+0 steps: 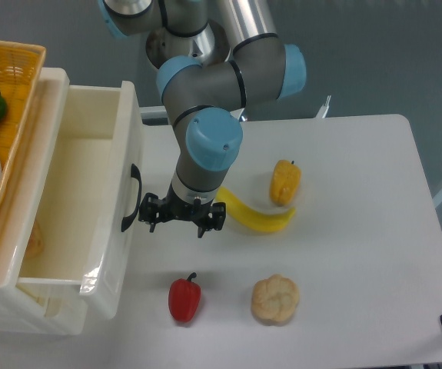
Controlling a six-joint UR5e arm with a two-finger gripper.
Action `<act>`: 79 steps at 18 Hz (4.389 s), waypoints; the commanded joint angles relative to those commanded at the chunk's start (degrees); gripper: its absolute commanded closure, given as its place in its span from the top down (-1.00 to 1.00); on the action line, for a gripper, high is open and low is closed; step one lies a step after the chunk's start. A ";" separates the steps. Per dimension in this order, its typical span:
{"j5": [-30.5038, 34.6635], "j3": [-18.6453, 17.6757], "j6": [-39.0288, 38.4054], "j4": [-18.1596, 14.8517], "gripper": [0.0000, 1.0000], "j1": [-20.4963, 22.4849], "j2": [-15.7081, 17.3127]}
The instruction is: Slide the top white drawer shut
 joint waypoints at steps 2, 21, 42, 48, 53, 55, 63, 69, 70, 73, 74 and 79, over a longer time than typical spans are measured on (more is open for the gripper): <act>0.00 0.09 -0.97 0.00 1.00 -0.18 0.09; 0.79 0.70 -3.43 0.00 1.00 -3.60 0.44; 1.49 0.70 -6.07 0.18 1.00 -7.12 0.26; 1.41 0.70 -6.24 0.26 1.00 -7.65 0.26; 1.41 0.70 -6.24 0.26 1.00 -7.91 0.09; 1.49 0.70 -6.33 0.26 1.00 -7.91 0.00; 1.32 0.70 -7.03 0.35 1.00 -8.09 0.09; 1.41 2.20 -5.89 0.26 1.00 -4.76 0.44; 1.49 2.37 -5.63 0.26 1.00 -3.62 0.44; 2.19 2.72 -0.20 0.26 1.00 0.60 1.05; 2.55 2.90 1.13 0.26 1.00 2.09 1.84; 6.76 2.81 14.47 -0.17 1.00 8.34 3.16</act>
